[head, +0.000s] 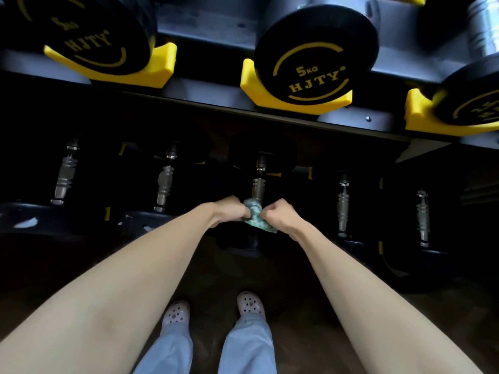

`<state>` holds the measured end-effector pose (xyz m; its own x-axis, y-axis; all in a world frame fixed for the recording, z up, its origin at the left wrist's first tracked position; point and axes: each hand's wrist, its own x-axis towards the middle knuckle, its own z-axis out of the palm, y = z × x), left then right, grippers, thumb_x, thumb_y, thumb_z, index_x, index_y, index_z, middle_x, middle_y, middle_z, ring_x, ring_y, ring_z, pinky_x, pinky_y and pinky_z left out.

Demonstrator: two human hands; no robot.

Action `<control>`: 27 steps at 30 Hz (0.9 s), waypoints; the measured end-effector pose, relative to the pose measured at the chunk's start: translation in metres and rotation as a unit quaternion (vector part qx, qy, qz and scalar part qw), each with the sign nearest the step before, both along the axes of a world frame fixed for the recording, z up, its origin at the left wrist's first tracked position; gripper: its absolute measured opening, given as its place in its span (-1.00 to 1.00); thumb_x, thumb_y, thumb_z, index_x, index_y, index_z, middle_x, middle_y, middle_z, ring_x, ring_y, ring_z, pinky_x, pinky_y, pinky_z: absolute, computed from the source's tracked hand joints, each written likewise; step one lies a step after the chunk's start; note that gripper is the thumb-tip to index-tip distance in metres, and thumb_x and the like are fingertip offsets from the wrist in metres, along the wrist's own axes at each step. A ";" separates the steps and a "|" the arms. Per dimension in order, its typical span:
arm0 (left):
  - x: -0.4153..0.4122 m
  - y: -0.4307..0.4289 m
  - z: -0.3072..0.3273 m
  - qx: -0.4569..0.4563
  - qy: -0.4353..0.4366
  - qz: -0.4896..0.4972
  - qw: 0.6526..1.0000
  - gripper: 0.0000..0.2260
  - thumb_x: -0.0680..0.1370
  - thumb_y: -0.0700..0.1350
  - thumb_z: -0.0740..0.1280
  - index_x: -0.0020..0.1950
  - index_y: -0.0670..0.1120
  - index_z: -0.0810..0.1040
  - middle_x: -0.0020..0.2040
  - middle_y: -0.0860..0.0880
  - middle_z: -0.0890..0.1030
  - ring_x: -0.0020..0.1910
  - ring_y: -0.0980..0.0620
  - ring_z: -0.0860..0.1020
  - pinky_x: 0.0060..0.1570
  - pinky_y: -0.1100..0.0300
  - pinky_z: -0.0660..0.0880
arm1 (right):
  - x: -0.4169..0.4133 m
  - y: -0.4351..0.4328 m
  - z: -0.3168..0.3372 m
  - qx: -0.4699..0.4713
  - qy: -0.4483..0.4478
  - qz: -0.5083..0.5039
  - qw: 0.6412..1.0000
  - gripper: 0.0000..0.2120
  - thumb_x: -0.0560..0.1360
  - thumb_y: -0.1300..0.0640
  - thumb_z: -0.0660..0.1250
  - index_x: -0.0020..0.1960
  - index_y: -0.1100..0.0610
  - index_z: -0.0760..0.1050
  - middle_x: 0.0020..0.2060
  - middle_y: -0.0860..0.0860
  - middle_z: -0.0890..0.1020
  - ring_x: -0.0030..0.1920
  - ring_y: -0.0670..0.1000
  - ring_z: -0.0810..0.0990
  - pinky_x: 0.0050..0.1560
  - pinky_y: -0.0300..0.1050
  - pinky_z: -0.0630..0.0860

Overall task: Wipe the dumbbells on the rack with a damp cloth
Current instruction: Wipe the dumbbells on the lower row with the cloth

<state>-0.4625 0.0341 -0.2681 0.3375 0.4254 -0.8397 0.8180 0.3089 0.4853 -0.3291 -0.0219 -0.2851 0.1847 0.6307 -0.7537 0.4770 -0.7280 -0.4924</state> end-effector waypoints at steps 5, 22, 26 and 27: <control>-0.009 -0.007 0.013 0.014 -0.008 0.019 1.000 -0.74 0.49 -0.21 0.26 -0.39 -0.06 0.32 -0.36 0.01 0.38 -0.35 0.11 0.34 -0.34 0.27 0.25 | -0.010 -0.009 0.024 0.002 0.004 0.004 1.000 -0.79 0.45 0.25 0.24 -0.31 0.22 0.57 -0.36 0.03 0.53 -0.30 -0.04 0.49 -0.28 -0.21 0.42; 0.029 -0.094 0.174 0.037 -0.162 -0.052 0.985 -0.91 0.51 -0.24 0.28 -0.04 -0.18 0.56 -0.10 -0.13 0.55 -0.16 0.03 0.51 -0.12 0.20 0.45 | -0.001 -0.187 0.163 0.105 0.092 -0.493 0.859 -0.72 0.52 0.26 0.18 -0.36 0.10 0.40 -0.42 -0.01 0.45 -0.37 -0.04 0.41 -0.27 -0.16 0.35; 0.044 -0.117 0.189 0.139 -0.142 -0.164 0.966 -0.69 0.52 -0.33 0.15 0.17 -0.17 0.57 0.25 -0.13 0.53 0.19 -0.03 0.49 0.04 0.25 0.38 | -0.005 -0.210 0.167 0.134 0.101 -0.562 0.810 -0.80 0.55 0.23 0.17 -0.08 0.09 0.56 -0.31 0.02 0.52 -0.36 -0.03 0.43 -0.36 -0.18 0.34; 0.042 -0.122 0.182 0.160 -0.125 -0.183 0.962 -0.64 0.52 -0.34 0.13 0.25 -0.16 0.54 0.29 -0.12 0.50 0.25 -0.04 0.46 0.06 0.26 0.37 | -0.009 -0.211 0.156 0.118 0.115 -0.576 0.801 -0.79 0.58 0.19 0.14 -0.05 0.05 0.55 -0.28 0.04 0.52 -0.35 0.00 0.43 -0.34 -0.17 0.34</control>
<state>-0.4207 -0.0878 -0.0857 0.6877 0.4631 -0.5591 0.6893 -0.1747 0.7031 -0.3385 -0.2331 -0.1287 0.6199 0.2721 -0.7360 -0.5665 -0.4939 -0.6597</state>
